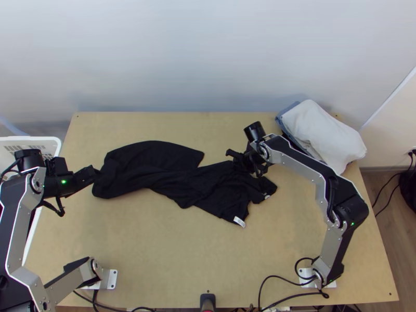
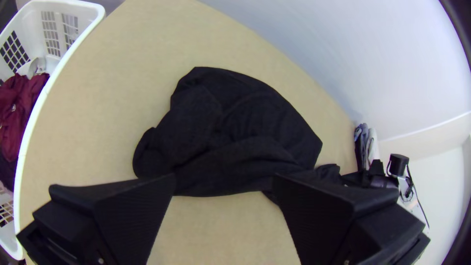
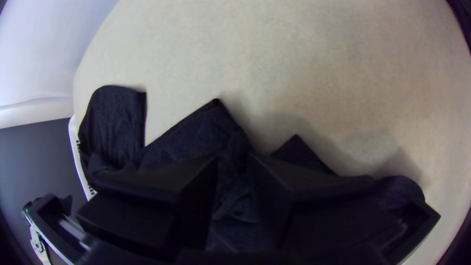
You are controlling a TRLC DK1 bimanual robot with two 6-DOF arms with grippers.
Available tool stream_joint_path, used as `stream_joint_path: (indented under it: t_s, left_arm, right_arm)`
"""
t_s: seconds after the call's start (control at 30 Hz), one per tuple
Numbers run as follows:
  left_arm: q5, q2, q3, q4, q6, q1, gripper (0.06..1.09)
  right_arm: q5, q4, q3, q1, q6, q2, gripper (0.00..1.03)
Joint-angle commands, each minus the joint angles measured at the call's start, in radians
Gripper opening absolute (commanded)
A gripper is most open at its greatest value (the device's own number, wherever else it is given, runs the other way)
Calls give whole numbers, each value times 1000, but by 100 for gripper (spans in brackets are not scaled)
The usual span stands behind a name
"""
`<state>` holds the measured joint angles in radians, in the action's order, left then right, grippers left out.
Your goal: Fold the t-shirt
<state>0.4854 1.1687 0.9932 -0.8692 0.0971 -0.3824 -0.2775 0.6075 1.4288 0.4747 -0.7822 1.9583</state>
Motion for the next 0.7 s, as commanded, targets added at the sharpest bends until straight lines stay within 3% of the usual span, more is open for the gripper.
stream_joint_path:
  t_s: [0.0, 0.07, 0.37, 0.53, 0.67]
  left_arm:
    - [-4, -7, 13, -5, 7, -7, 102]
    - [-4, -3, 13, -1, 7, -7, 102]
    - [-13, 13, 15, 16, 3, 17, 102]
    - [-103, 9, 9, 15, -94, 76, 102]
    - [-146, -6, -19, -33, -255, 86, 102]
  right_arm:
    - [3, 11, 28, 12, -31, 21, 12]
    - [3, 14, 24, 15, -52, 10, 3]
    - [20, 17, 39, 35, -69, -128, 3]
    - [49, -3, 67, 35, -71, -217, 3]
    - [64, -28, 65, 31, -71, -276, 3]
